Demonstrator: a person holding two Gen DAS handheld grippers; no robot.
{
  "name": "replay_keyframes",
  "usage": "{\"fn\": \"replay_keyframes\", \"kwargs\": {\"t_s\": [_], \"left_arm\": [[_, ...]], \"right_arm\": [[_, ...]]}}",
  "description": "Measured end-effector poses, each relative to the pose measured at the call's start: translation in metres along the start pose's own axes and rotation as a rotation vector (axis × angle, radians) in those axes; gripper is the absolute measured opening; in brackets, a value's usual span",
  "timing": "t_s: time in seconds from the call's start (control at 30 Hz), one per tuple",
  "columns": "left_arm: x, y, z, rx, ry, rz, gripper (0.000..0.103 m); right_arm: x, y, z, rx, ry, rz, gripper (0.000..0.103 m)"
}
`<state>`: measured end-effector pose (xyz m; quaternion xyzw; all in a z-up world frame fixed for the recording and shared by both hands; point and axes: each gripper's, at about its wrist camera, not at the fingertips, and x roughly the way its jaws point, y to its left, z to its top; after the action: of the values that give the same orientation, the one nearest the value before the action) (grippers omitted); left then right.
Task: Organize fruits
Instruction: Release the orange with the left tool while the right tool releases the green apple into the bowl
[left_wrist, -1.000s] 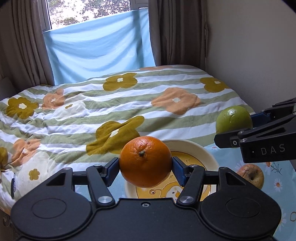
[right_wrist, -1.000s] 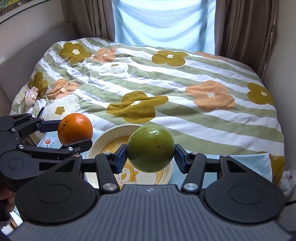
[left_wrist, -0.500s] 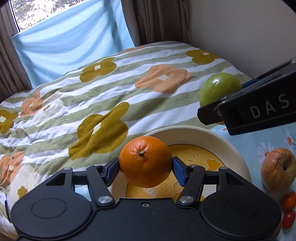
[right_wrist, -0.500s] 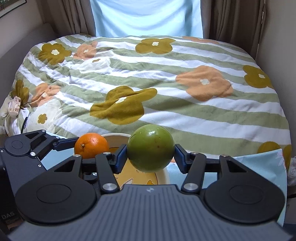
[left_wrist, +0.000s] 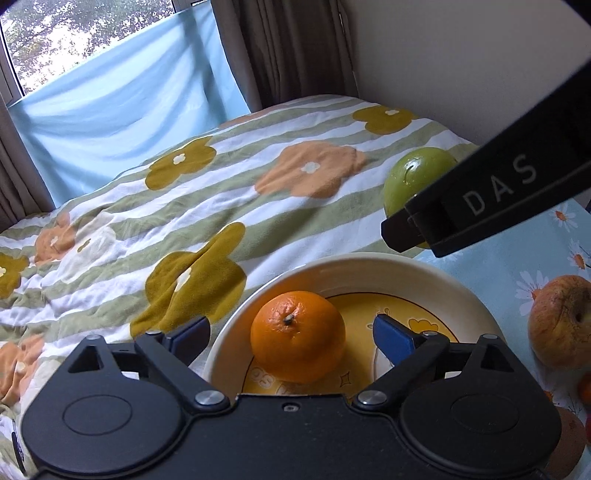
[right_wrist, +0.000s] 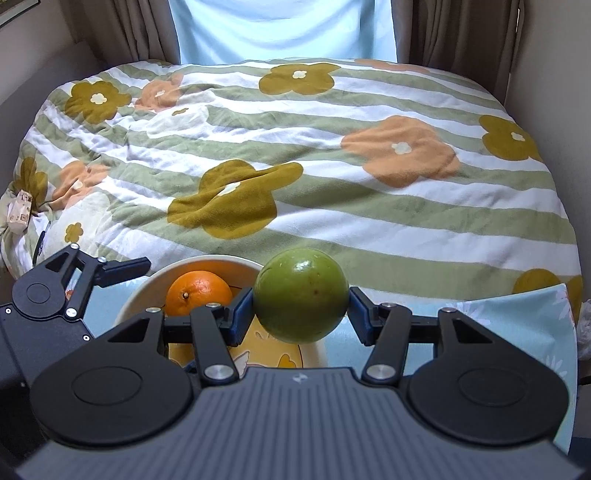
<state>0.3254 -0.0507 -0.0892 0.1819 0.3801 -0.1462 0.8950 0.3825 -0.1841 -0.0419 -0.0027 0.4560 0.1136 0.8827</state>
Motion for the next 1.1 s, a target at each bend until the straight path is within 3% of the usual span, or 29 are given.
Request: {"fn": "replay_keyframes", "kwargs": {"t_s": [0.27,0.7,1.1], "left_arm": [[-0.031,0.023,-0.009,-0.035,-0.013,0.038,0.097],[-0.066,0.055,-0.028,-0.176,0.001,0.087,0.097],[-0.081,0.063,-0.046,-0.237,0.011,0.087,0.097]], "right_arm": [[-0.003,0.007,0.000,-0.028,0.000,0.015,0.069],[0.020,0.029,-0.022,-0.136,0.040,0.071,0.069],[0.036,0.039,-0.039,-0.212,0.035,0.043,0.070]]}}
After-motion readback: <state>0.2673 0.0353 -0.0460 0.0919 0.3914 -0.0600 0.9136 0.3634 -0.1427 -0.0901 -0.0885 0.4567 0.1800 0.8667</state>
